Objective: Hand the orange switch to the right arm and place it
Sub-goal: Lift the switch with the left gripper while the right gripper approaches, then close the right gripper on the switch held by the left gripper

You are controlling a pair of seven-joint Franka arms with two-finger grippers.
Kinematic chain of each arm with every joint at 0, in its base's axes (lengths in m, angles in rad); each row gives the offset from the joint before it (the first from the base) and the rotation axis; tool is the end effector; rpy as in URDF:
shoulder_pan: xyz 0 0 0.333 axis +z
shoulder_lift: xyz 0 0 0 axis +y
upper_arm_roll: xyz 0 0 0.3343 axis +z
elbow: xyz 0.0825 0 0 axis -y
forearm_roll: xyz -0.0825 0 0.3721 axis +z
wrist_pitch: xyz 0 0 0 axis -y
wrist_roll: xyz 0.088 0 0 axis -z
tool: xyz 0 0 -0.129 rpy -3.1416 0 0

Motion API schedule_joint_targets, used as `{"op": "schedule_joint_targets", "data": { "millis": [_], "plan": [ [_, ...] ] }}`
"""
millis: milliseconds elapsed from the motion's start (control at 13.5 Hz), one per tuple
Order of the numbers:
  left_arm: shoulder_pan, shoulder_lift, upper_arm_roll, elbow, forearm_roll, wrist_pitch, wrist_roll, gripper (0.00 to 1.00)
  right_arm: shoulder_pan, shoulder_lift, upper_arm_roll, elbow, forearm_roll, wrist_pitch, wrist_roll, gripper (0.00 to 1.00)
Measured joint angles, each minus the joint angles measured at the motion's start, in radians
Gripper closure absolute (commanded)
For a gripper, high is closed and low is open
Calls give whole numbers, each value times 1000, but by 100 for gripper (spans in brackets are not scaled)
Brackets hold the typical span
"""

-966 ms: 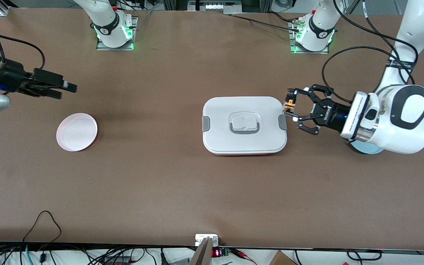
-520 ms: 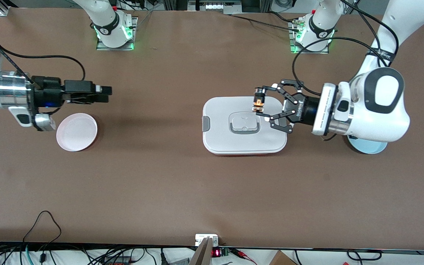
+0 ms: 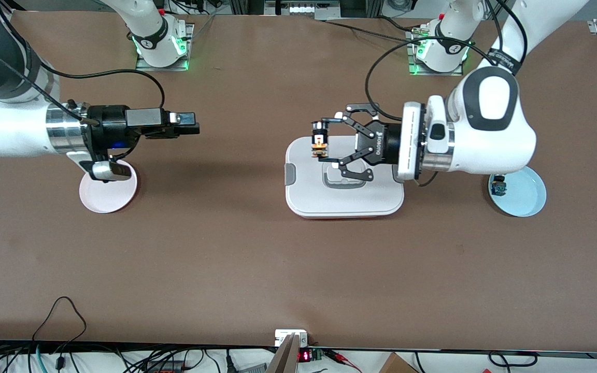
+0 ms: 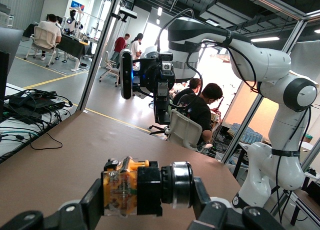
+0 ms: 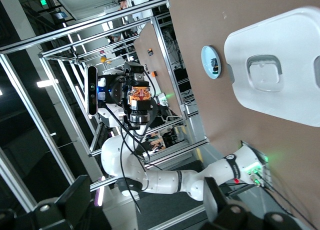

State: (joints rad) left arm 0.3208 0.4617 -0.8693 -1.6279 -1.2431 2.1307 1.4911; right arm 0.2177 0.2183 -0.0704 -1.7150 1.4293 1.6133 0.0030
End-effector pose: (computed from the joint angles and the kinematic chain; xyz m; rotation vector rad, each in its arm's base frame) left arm 0.6026 -0.3233 0.5093 1.4455 -1.0484 0.8024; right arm 0.5855 0.2163 0.5355 -1.7397 0.1777 0.3834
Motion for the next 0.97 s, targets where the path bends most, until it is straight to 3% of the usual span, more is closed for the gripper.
{"op": "schedule_joint_targets", "data": {
  "millis": [371,594,669,966],
  "plan": [
    [-7,0,-2,-6,0,38,-4,100,78,32,1,-18,72,54,2,0],
    [37,-2,-11,-16,0,-37,42,100,157,63,1,-18,171,78,2,0],
    [73,-3,-43,-27,-3,-60,62,100,181,73,2,-18,202,95,1,0],
    [347,-25,-311,-106,-20,-67,91,100,247,103,2,-6,330,186,0,0]
  ]
}}
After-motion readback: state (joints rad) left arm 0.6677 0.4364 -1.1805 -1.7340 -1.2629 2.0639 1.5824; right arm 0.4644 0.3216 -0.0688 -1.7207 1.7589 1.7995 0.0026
